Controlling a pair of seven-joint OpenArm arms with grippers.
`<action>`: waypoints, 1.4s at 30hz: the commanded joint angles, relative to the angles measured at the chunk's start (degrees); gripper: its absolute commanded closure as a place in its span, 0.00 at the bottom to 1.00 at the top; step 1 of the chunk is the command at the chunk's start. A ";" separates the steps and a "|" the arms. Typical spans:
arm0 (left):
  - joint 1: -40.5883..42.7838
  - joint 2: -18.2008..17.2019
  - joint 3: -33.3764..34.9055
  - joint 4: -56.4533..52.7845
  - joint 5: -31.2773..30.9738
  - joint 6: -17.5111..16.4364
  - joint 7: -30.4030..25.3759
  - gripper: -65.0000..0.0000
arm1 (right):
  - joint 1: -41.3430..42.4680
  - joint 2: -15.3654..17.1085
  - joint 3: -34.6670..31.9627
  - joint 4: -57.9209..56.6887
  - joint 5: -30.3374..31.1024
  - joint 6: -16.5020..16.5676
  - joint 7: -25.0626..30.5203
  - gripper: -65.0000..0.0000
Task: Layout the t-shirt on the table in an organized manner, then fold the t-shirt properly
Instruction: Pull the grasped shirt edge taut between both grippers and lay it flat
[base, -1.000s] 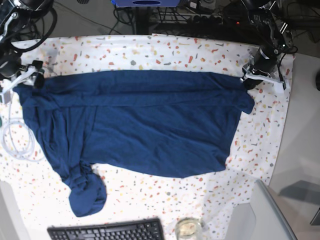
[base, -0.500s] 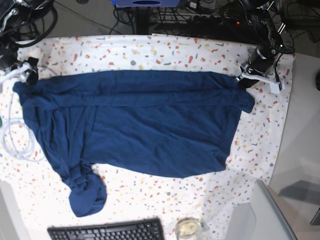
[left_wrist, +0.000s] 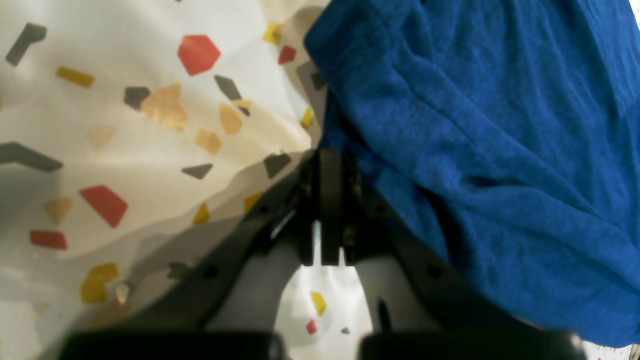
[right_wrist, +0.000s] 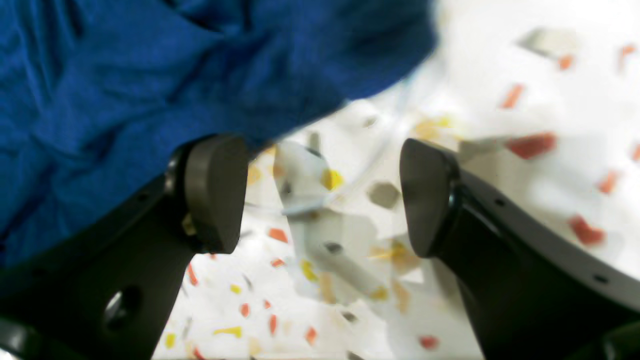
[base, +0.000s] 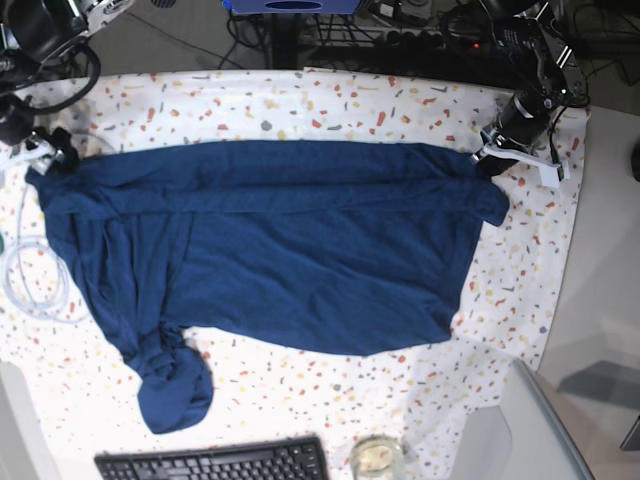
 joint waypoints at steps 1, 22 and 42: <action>0.16 -0.38 0.06 0.50 0.76 -0.11 1.24 1.00 | 0.59 0.92 -0.07 1.17 1.03 0.32 0.96 0.31; 0.07 -0.73 -0.03 0.50 0.85 -0.11 1.24 1.00 | 1.03 -1.01 -4.03 4.34 0.94 0.32 0.96 0.32; 0.07 -0.73 -0.29 0.50 0.85 -0.11 1.24 1.00 | 0.41 -0.83 -3.59 -1.46 1.21 -3.77 6.24 0.31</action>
